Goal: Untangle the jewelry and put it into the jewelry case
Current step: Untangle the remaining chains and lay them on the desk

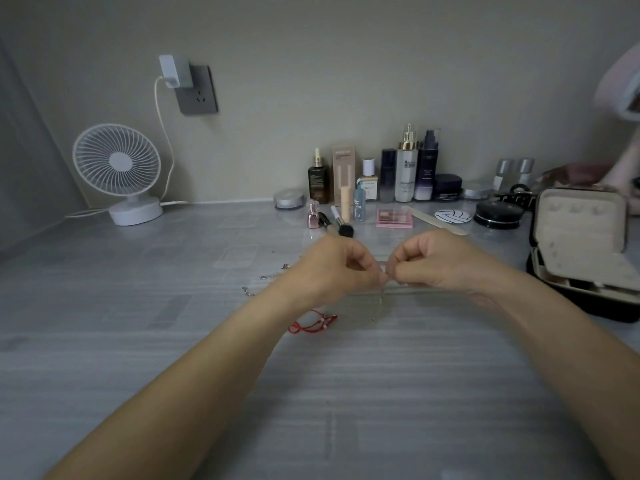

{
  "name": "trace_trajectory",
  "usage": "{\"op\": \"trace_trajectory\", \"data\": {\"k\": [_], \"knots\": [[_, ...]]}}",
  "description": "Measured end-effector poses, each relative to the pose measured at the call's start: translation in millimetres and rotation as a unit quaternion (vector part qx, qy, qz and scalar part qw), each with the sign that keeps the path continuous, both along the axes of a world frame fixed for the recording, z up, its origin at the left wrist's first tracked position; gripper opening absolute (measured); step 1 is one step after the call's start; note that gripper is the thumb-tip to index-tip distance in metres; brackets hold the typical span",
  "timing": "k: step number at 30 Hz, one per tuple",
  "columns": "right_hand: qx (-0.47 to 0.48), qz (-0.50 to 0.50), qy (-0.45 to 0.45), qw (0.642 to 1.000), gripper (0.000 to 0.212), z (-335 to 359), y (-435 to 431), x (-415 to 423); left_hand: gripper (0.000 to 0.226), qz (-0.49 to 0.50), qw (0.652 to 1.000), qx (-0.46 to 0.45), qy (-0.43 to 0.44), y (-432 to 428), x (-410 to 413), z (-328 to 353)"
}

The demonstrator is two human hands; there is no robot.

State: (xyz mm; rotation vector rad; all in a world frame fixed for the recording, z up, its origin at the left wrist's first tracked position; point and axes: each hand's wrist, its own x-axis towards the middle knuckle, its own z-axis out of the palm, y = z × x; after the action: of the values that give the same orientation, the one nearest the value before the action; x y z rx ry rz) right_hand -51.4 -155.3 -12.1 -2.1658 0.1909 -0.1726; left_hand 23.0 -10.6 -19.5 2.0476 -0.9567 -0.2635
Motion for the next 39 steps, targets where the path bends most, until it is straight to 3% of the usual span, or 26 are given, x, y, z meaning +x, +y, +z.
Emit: {"op": "trace_trajectory", "data": {"k": [6,17,27,39], "knots": [[-0.019,0.021,0.025,0.999,0.014,-3,0,1,0.01,0.024,0.997,-0.052,0.054,9,-1,-12],[0.021,0.03,0.021,0.999,0.018,-6,3,2,0.016,0.027,0.998,-0.04,0.051,16,-6,-11],[-0.012,0.004,0.031,0.999,0.009,-9,4,3,0.012,0.029,0.996,-0.051,0.069,18,-4,-10],[0.075,0.026,0.012,0.997,0.019,-7,3,1,0.013,0.022,0.997,-0.027,0.062,18,-4,-12]]}}
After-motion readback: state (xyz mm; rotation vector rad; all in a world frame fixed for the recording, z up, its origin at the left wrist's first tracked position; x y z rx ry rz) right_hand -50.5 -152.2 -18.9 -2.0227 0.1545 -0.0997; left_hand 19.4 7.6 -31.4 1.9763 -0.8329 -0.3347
